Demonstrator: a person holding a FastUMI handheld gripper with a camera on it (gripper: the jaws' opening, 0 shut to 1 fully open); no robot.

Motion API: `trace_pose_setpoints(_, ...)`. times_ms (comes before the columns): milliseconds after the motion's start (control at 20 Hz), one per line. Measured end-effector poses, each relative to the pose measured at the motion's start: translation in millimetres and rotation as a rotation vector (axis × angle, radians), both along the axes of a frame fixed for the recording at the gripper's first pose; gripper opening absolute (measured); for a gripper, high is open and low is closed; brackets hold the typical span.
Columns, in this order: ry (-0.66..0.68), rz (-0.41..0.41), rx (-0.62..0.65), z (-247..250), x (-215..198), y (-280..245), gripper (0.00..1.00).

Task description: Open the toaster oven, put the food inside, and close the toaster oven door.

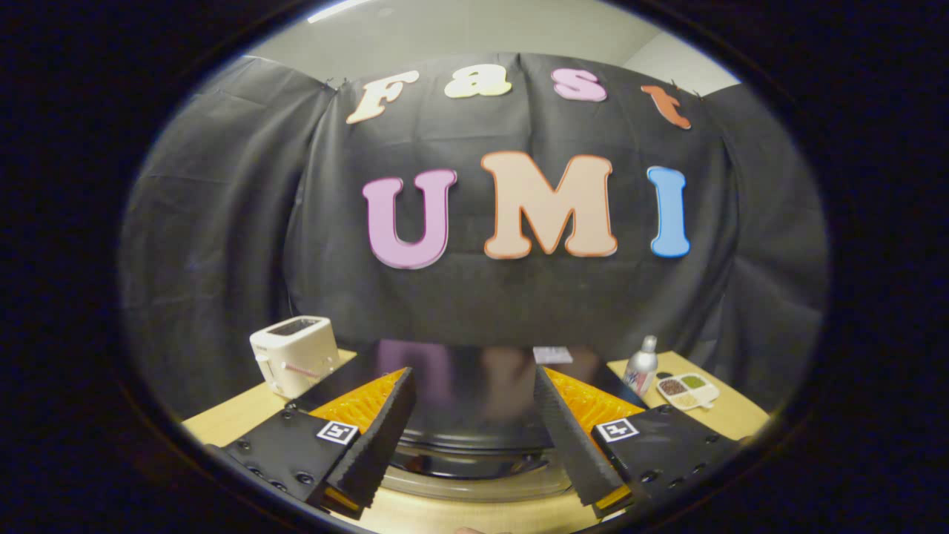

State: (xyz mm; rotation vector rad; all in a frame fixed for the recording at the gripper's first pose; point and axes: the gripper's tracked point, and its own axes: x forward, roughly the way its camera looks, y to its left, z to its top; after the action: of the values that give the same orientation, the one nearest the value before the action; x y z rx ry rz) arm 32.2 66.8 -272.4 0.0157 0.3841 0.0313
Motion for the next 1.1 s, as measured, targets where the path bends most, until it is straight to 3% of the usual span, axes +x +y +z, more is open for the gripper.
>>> trace_pose_setpoints(100, 0.044, -0.001, 0.013, -20, -7, -1, 1.00)
trace_pose_setpoints(350, -0.048, -0.032, 0.037, -10, -34, -4, 1.00)
trace_pose_setpoints(800, 0.053, -0.030, 0.051, -32, -151, -5, 1.00)
trace_pose_setpoints(1100, 0.093, -0.046, 0.050, -58, -192, -6, 1.00)
